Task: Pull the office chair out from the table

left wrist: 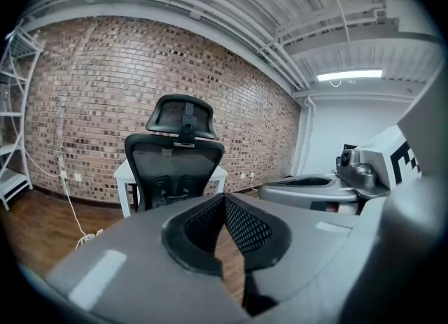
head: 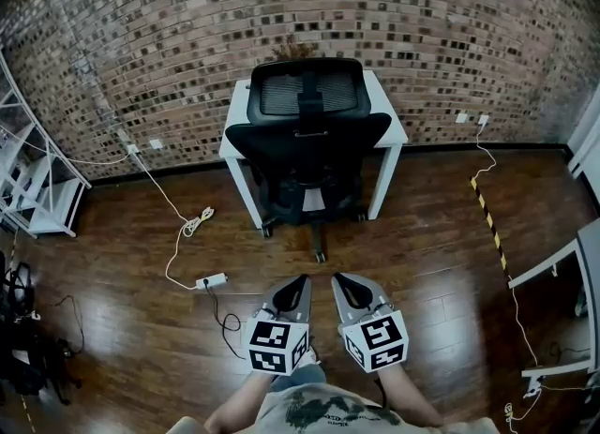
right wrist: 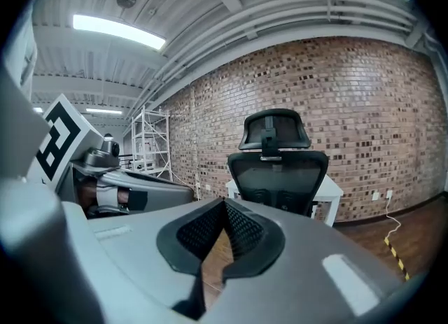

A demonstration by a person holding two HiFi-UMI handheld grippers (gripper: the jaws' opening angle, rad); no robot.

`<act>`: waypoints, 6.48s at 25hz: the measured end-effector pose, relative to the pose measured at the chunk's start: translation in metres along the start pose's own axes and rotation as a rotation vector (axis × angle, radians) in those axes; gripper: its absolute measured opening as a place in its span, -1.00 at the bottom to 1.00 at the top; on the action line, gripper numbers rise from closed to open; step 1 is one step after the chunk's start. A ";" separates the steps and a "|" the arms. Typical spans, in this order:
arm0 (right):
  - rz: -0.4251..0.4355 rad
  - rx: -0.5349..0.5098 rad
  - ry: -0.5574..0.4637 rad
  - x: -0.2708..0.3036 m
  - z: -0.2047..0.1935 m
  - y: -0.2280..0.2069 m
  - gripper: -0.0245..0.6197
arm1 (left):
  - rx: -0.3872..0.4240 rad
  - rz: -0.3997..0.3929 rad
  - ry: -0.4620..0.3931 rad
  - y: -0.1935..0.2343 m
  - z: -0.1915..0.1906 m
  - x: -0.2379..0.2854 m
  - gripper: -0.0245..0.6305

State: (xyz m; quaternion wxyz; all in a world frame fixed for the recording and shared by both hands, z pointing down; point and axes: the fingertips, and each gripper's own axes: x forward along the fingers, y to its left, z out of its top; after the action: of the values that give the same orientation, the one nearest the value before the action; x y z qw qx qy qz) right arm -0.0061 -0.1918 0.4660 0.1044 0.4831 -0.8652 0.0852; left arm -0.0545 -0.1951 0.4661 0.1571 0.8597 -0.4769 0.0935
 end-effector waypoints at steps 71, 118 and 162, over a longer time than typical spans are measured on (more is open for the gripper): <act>0.298 -0.127 -0.163 0.269 0.223 -0.321 -0.10 | 0.222 -0.163 -0.169 0.296 0.274 0.261 0.12; 0.398 0.088 -0.112 0.299 0.205 -0.310 -0.16 | 0.231 -0.272 -0.203 0.266 0.260 0.271 -0.08; 0.350 0.162 -0.119 0.093 0.139 -0.162 -0.14 | 0.207 -0.277 -0.205 0.160 0.172 0.069 -0.07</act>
State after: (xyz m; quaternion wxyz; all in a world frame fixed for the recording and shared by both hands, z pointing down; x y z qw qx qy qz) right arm 0.0711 -0.3870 0.3638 -0.0025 0.3361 -0.9309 0.1430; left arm -0.1523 -0.3906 0.3563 0.0297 0.9338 -0.3553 0.0316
